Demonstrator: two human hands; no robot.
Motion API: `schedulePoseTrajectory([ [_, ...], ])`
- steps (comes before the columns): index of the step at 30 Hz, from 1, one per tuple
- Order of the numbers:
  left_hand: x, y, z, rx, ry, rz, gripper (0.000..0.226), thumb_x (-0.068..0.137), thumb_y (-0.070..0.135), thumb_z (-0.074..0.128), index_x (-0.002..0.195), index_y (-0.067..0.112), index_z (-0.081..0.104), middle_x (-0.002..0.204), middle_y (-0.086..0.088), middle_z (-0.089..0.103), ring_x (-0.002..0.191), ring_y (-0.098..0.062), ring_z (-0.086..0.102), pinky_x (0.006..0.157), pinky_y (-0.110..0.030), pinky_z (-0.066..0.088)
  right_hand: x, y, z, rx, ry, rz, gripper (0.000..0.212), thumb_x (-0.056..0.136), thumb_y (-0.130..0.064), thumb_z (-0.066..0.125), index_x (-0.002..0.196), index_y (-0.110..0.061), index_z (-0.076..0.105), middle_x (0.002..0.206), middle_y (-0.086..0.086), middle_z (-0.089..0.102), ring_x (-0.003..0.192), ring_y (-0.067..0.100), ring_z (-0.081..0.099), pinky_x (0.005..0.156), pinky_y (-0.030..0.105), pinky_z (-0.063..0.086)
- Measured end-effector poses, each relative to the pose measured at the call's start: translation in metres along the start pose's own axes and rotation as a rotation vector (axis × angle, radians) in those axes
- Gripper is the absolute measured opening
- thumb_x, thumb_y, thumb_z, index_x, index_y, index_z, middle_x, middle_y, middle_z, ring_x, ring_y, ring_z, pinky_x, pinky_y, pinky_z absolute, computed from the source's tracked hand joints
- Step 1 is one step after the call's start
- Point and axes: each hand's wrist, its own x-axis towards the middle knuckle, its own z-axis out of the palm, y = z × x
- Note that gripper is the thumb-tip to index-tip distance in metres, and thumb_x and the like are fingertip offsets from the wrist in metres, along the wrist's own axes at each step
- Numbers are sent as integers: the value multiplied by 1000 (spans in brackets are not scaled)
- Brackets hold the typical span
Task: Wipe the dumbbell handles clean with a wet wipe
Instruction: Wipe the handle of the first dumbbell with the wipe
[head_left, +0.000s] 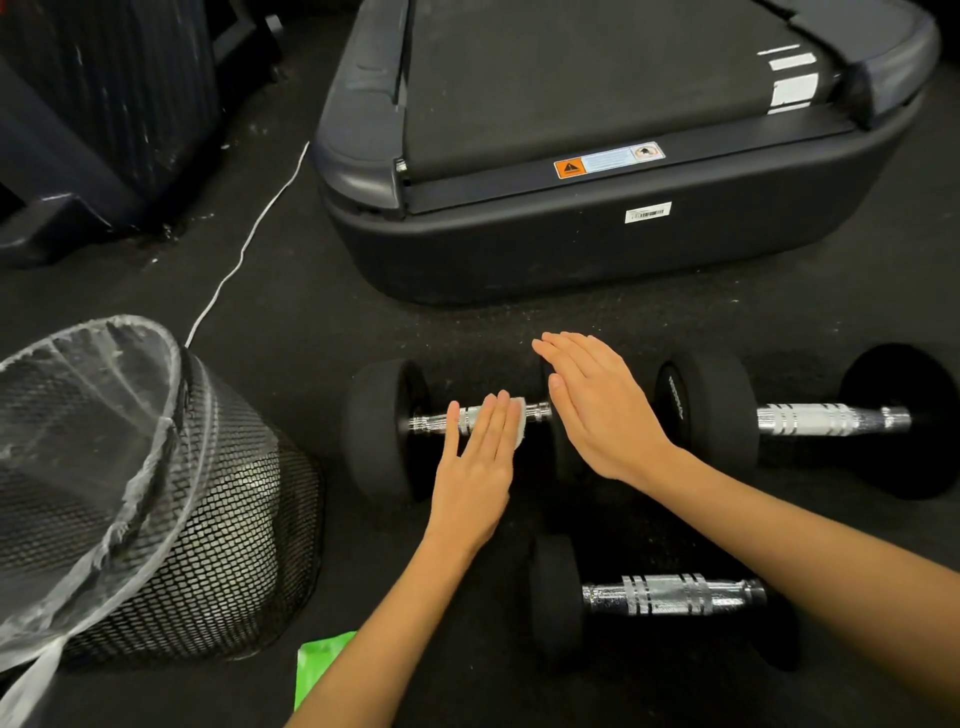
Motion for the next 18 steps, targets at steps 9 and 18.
schedulePoseTrajectory([
  [9,-6,-13,-3,0,-39,105,72,79,0,25,150,5,28,157,-13,26,146,-25,24,118,-54,15,0,3,0,7,1,-18,50,102,-31,23,143,-12,46,145,4,50,138,16,40,119,32,20],
  [18,24,8,-18,-262,-66,-277,72,67,-11,62,137,-4,45,130,-17,57,125,-30,51,120,-46,9,3,3,0,14,-20,14,54,101,-33,19,143,-12,46,145,4,49,138,16,40,119,31,19],
])
